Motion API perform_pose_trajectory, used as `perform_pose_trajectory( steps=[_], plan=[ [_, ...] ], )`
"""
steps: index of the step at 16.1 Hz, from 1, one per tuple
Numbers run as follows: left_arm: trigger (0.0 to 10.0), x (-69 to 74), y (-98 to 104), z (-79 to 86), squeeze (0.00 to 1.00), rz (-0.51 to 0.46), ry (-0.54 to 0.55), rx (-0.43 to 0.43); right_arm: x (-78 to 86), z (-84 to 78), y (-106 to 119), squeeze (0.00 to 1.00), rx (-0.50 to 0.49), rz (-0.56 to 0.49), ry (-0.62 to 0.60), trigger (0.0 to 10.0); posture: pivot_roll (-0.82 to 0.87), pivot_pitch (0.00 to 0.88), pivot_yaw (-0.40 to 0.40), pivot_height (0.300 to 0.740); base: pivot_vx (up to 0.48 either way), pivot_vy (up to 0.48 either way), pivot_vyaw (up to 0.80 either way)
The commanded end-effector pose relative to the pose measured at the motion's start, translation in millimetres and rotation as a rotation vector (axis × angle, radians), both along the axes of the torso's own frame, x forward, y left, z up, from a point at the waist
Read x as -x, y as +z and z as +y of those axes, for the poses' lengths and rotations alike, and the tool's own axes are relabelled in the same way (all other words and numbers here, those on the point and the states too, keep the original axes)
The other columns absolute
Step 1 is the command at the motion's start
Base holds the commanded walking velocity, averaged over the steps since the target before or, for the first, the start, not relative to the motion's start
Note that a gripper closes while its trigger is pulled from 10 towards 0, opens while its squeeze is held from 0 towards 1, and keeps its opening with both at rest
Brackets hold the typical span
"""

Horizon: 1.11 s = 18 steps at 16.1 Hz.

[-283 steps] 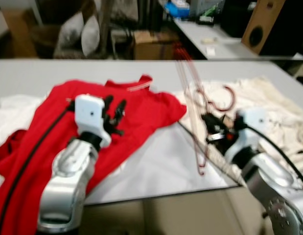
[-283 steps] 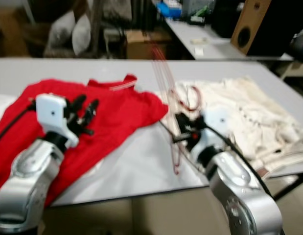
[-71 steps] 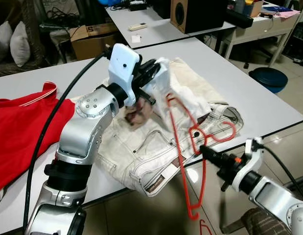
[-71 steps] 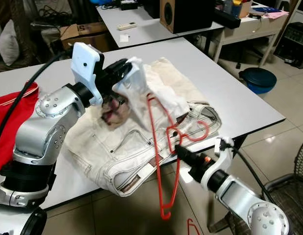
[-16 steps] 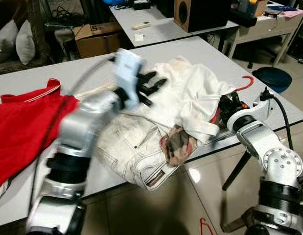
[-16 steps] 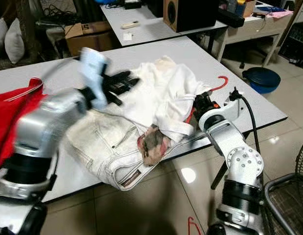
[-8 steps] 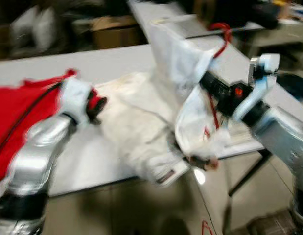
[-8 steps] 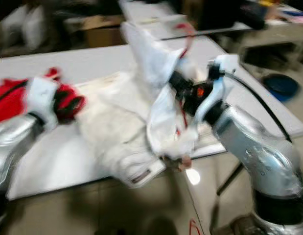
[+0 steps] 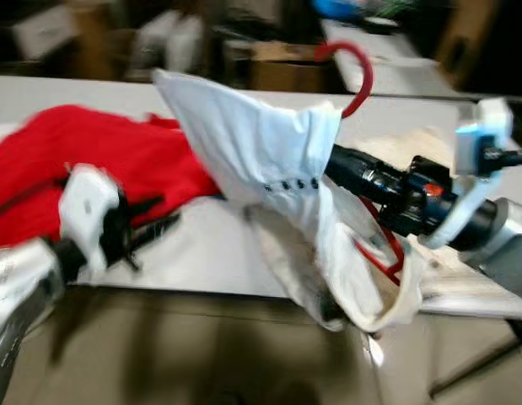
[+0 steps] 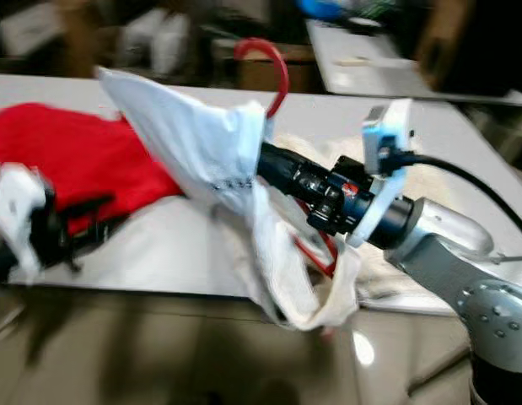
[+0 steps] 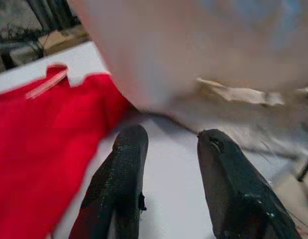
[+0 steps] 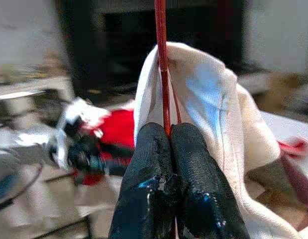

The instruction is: Hang hanger

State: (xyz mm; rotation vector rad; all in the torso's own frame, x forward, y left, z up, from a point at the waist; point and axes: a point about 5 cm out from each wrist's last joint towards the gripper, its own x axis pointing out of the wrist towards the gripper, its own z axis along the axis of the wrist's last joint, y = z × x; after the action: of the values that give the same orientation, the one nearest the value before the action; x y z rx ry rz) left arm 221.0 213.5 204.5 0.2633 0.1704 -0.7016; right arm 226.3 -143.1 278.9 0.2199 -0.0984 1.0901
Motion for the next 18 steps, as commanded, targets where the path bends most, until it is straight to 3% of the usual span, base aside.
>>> perform_pose_trajectory(
  steps=[1, 5, 13, 18],
  plan=[
    [10.0, 9.3, 3, -8.2, 0.00, 0.016, -0.079, 0.009, 3.8, -0.9, 10, 0.00, -0.017, -0.055, 0.024, 10.0, 0.10, 0.009, -0.023, 0.740, 0.000, 0.000, 0.80],
    [10.0, 35.5, 0, -15.3, 0.00, 0.077, -0.154, 0.018, 2.9, 2.2, 11, 0.00, -0.065, -0.049, 0.096, 10.0, 0.14, 0.018, -0.064, 0.740, 0.000, 0.000, 0.80],
    [10.0, 46.6, 0, -17.0, 0.00, 0.085, -0.131, 0.013, 0.4, 6.4, 15, 0.00, -0.138, -0.049, 0.181, 10.0, 0.18, 0.013, -0.096, 0.740, 0.000, 0.000, 0.80],
    [10.0, 48.1, -5, -29.6, 0.00, 0.100, -0.181, 0.015, 11.6, 11.0, -15, 0.00, -0.163, 0.083, 0.132, 10.0, 0.17, 0.008, -0.071, 0.740, 0.000, 0.000, 0.80]
  ],
)
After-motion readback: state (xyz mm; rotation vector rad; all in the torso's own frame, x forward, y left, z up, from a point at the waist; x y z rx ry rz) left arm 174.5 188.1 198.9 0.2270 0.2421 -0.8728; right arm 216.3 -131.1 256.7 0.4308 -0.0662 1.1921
